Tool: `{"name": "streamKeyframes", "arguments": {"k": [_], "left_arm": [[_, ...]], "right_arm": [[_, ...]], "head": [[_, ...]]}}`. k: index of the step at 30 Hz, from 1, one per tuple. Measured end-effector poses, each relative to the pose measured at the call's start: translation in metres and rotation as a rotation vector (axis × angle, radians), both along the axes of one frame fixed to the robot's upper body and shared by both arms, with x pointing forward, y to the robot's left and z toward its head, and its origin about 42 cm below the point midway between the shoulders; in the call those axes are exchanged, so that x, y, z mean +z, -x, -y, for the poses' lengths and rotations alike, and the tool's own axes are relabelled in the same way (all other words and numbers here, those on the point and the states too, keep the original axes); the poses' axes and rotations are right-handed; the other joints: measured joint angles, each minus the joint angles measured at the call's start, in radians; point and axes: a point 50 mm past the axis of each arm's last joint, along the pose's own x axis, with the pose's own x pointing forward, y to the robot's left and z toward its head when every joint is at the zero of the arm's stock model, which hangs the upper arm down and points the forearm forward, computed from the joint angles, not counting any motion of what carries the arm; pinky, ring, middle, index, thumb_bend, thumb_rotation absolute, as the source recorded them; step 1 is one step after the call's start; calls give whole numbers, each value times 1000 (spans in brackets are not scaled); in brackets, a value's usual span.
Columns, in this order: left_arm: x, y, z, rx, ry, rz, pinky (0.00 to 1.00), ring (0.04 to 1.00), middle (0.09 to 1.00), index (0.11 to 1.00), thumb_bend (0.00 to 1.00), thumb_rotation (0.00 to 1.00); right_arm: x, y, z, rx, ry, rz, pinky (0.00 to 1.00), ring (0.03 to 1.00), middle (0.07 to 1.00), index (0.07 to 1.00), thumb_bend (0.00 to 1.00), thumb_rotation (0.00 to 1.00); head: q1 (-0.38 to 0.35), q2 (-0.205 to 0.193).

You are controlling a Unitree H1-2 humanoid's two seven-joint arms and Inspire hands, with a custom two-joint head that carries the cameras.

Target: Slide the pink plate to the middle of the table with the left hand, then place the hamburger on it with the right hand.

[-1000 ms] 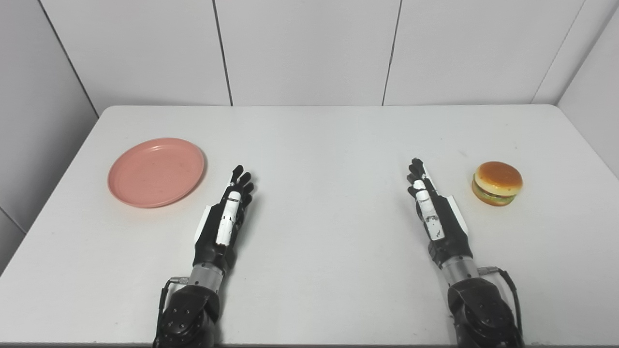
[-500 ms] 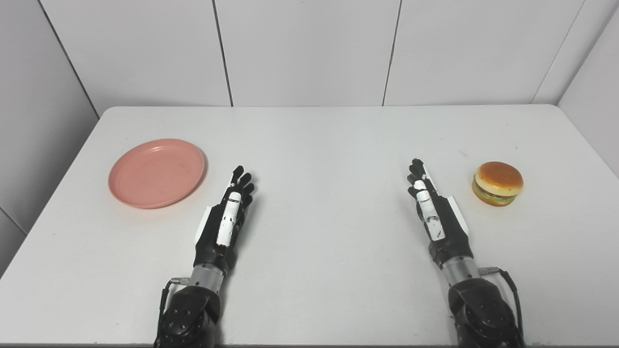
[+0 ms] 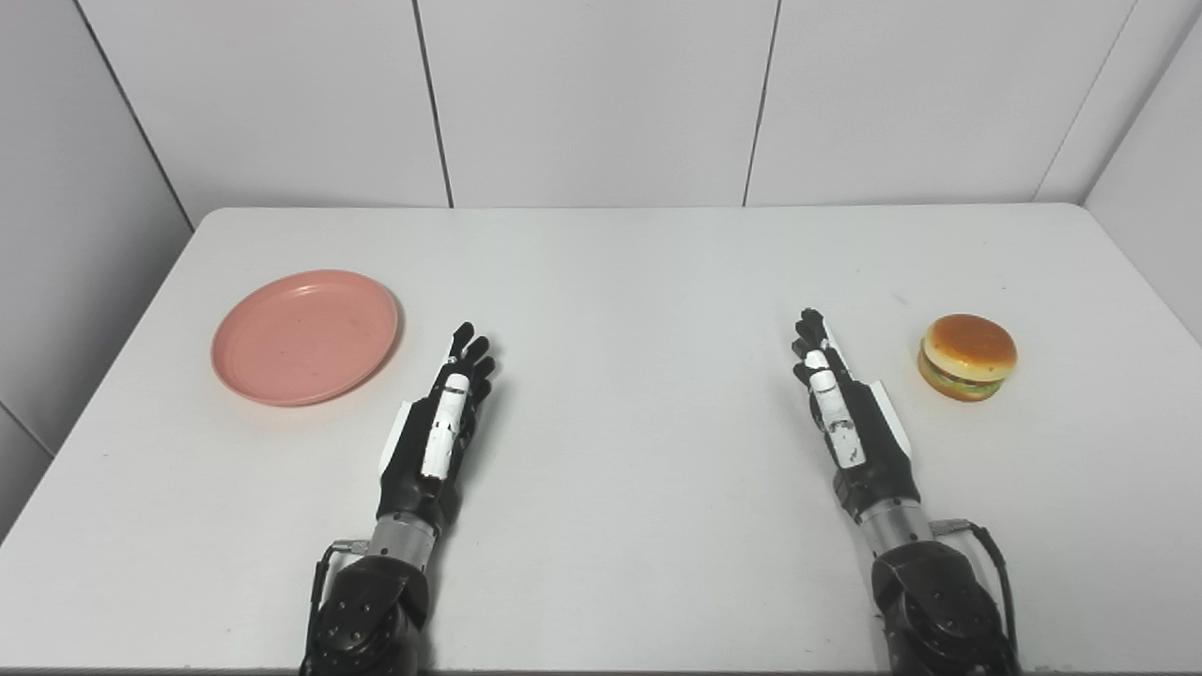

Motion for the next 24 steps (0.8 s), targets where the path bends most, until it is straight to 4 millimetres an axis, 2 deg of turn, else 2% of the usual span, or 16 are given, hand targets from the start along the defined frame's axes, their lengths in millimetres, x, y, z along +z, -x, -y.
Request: {"name": "streamKeyframes", "arguments": {"k": [13,24], "left_arm": [[0,0,0,0,0,1,1000,975,980,978,353,1000],[-1,0,0,0,1,4,1000,978,984,980,360,1000]], "right_arm": [[1,0,-1,-3,-25,2,1000,996,1000,1000,364,1000],[1,0,-1,-3,-26,2,1000,993,1000,1000,316,1000]], "head": [[2,2],[3,-3]]}}
